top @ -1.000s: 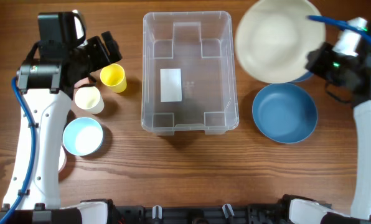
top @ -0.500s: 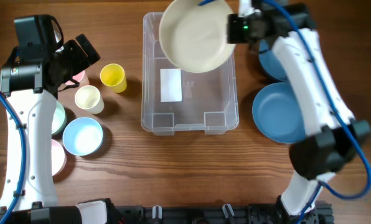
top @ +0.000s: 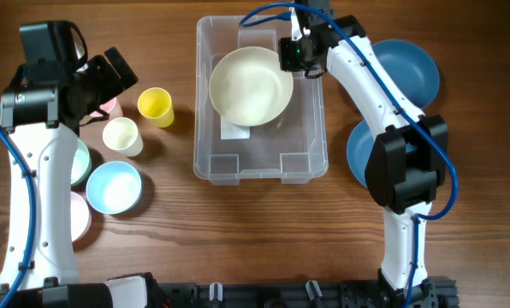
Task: Pack container
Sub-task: 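Grasp the upper blue bowl and place it into the cream bowl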
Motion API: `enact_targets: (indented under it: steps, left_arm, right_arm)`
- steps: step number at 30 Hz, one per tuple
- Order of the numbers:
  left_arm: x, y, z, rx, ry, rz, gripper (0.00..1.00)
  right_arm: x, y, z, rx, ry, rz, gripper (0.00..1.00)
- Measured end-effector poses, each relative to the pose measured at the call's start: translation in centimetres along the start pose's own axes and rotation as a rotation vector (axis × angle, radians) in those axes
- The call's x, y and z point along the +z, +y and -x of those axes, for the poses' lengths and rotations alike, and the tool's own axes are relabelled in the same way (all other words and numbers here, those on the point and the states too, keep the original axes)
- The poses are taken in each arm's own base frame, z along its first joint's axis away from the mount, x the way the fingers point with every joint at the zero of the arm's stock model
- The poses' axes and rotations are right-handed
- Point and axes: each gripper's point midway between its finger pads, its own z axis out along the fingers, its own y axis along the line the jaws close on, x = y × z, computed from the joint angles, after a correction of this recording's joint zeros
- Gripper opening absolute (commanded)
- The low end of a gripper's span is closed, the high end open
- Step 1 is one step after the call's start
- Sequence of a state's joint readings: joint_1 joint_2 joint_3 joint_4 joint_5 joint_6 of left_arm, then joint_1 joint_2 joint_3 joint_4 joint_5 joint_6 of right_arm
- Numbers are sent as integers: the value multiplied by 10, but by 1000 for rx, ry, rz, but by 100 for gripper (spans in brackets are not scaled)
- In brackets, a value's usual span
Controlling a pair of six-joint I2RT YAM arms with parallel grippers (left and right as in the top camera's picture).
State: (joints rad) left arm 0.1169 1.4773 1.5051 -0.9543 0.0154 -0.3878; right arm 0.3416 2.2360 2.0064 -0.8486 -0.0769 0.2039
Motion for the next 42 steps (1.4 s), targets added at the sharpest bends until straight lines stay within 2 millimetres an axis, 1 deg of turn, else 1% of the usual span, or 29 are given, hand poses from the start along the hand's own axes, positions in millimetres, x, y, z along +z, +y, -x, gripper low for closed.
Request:
enact_targets:
  steps: [3,5,6,7,8,9,10,11,12,13,14,15,16,17,18,19,20,22,25,28,31,33,35,37,38,39,41,42]
  left_arm:
    - [0,1,-2,0,8,4,100]
    - [0,1,-2,0,10,5,100]
    - [0,1,-2,0,10,5,100]
    - [0,1,-3,0,10,5,100]
    - [0,1,-3,0,10,5,100]
    - [0,1,-2,0,10,5,100]
    - [0,1,-2,0,10,5,100]
    - [0,1,-2,0,10,5,100]
    - [0,1,-3,0,10,5,100]
    - [0,1,-3,-1,10,5,100]
    - [0,1,-2,0,10,5,100]
    - [0,1,-3,-1,10,5,100]
    - [0,1,-2,-1,10,5,100]
    - [0,1,-3,0,10,5,100]
    - [0,1,-2,0,10,5,100]
    - [0,1,-3,0,10,5,100]
    - [0,1,-2,0,10,5,100]
    - [0,1,-3,-1,10,5,100]
    - [0,1,-3,-1,10,5,100]
    - [0,1,-2,0,10,5,100]
    - [0,1,-3,0,11,5,100]
    - [0,1,-3,-1,10,5,100]
    - [0,1,-3,-1,10,5,100]
    - [0,1,-3,-1,10,5,100]
    - [0,1,-3,-1,10,5,100]
    - [0,1,-3,-1,10,5,100]
    - [0,1,-3,-1,10,5,100]
    - [0,1,-2,-1,10,5,100]
  right_arm:
    - [-2,-3,-5,5,20,-11,36]
    - [-13,-10,-5,17,21,-43,40]
    - [-23,-14,-2,33,9,-60,44]
    - [-41,-22,2,63,-13,-82,56]
    - [-65,-31,11,94,-55,-94,62]
    - [-102,-46,23,141,-122,-108,66]
    - [-134,-62,28,201,-173,-123,69]
    - [-168,-83,32,263,-228,-141,74]
    - [-203,-109,32,339,-278,-164,77]
    - [-222,-126,31,406,-307,-178,80]
    - [-270,-177,22,527,-382,-233,80]
    - [-281,-193,14,577,-386,-243,80]
    - [-288,-213,0,635,-367,-249,80]
    - [-289,-235,-15,699,-341,-257,80]
    - [-281,-252,-27,745,-308,-257,80]
    - [-270,-266,-38,780,-268,-252,80]
    - [-258,-273,-47,800,-231,-243,81]
    - [-220,-287,-72,835,-118,-220,83]
    - [-159,-293,-104,845,45,-179,85]
    - [-105,-297,-132,863,175,-147,84]
    - [-70,-301,-150,880,256,-128,84]
    - [-51,-303,-157,880,286,-118,84]
    - [-41,-302,-157,872,287,-113,82]
    - [-36,-300,-151,853,268,-111,76]
    - [-34,-298,-147,841,260,-109,70]
    - [-33,-297,-145,833,254,-107,60]
    - [-31,-292,-141,834,250,-107,34]
    - [-30,-290,-140,843,251,-109,23]
